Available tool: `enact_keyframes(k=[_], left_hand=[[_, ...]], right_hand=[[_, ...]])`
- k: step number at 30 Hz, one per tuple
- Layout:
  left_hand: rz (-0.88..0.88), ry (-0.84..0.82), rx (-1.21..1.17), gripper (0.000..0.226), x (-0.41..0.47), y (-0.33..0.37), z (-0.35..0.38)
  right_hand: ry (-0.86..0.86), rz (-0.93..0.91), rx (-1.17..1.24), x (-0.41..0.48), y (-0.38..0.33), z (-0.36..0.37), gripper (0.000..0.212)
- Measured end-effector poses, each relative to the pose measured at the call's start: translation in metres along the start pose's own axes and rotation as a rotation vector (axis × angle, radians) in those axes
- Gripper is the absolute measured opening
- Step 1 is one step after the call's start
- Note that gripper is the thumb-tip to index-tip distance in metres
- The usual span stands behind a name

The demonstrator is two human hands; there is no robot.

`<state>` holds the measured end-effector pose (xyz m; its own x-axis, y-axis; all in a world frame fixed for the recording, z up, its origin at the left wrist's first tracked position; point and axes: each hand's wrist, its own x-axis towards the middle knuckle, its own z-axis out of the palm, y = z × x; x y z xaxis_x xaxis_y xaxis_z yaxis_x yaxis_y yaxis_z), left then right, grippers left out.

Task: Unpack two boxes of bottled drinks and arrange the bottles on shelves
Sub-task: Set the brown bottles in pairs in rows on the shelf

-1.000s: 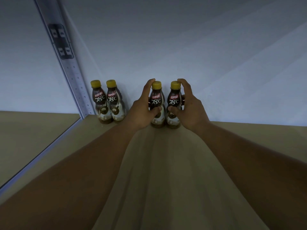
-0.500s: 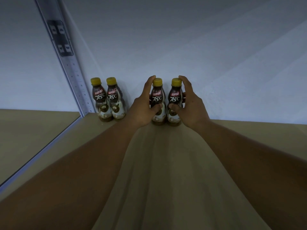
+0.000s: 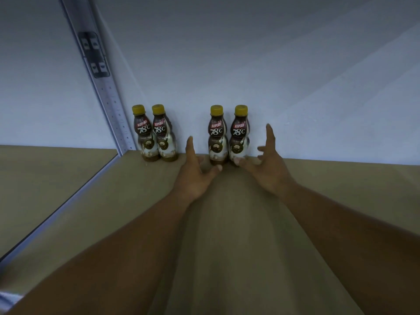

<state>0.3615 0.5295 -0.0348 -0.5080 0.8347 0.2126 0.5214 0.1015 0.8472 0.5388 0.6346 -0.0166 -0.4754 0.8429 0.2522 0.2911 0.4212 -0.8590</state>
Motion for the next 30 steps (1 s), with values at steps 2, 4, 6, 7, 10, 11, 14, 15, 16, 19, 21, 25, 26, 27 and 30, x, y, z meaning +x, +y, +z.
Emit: enact_keyframes(k=[2,4,6,7,10,11,14,15,16,19,21,25,26,27,30], left_hand=[[-0.035,-0.017,0.057,0.107,-0.019,0.001,0.000],[-0.052,-0.052,0.134,0.094,-0.041,0.004,0.000],[-0.030,-0.092,0.228,0.078,-0.068,0.010,0.000],[-0.004,-0.110,0.282,0.070,-0.079,0.012,0.002],[0.084,-0.122,0.391,0.052,-0.124,0.021,0.002],[0.110,-0.115,0.422,0.049,-0.139,0.025,0.001],[0.153,-0.138,0.499,0.048,-0.187,0.040,-0.003],[0.167,-0.136,0.516,0.052,-0.206,0.045,-0.004],[0.190,-0.111,0.529,0.054,-0.224,0.048,-0.004],[0.289,0.003,0.509,0.049,-0.278,0.042,0.000],[0.350,0.040,0.484,0.039,-0.312,0.030,0.005],[0.282,-0.023,0.383,0.049,-0.372,0.011,0.010],[0.239,-0.055,0.373,0.052,-0.385,0.004,0.011],[0.187,-0.097,0.368,0.054,-0.399,-0.004,0.012],[0.058,-0.201,0.319,0.055,-0.429,-0.031,0.013]], right_hand=[[-0.032,0.076,-0.065,-0.022,0.004,-0.005,0.117],[-0.042,0.114,-0.195,-0.046,0.008,-0.011,0.102],[-0.052,0.097,-0.326,-0.073,0.008,-0.015,0.081],[-0.061,0.077,-0.380,-0.085,0.008,-0.017,0.071],[-0.079,0.023,-0.489,-0.133,0.003,-0.021,0.051],[-0.076,0.013,-0.513,-0.150,0.000,-0.023,0.046],[-0.049,0.006,-0.541,-0.199,-0.008,-0.026,0.040],[-0.030,0.020,-0.543,-0.215,-0.011,-0.027,0.039],[-0.007,0.022,-0.551,-0.231,-0.013,-0.028,0.039],[0.084,-0.073,-0.573,-0.284,-0.016,-0.028,0.038],[0.112,-0.165,-0.597,-0.320,-0.011,-0.025,0.041],[0.082,-0.196,-0.588,-0.376,0.008,-0.016,0.038],[0.073,-0.177,-0.570,-0.387,0.014,-0.014,0.036],[0.051,-0.131,-0.546,-0.400,0.020,-0.013,0.035],[-0.076,0.074,-0.466,-0.437,0.040,-0.009,0.037]])
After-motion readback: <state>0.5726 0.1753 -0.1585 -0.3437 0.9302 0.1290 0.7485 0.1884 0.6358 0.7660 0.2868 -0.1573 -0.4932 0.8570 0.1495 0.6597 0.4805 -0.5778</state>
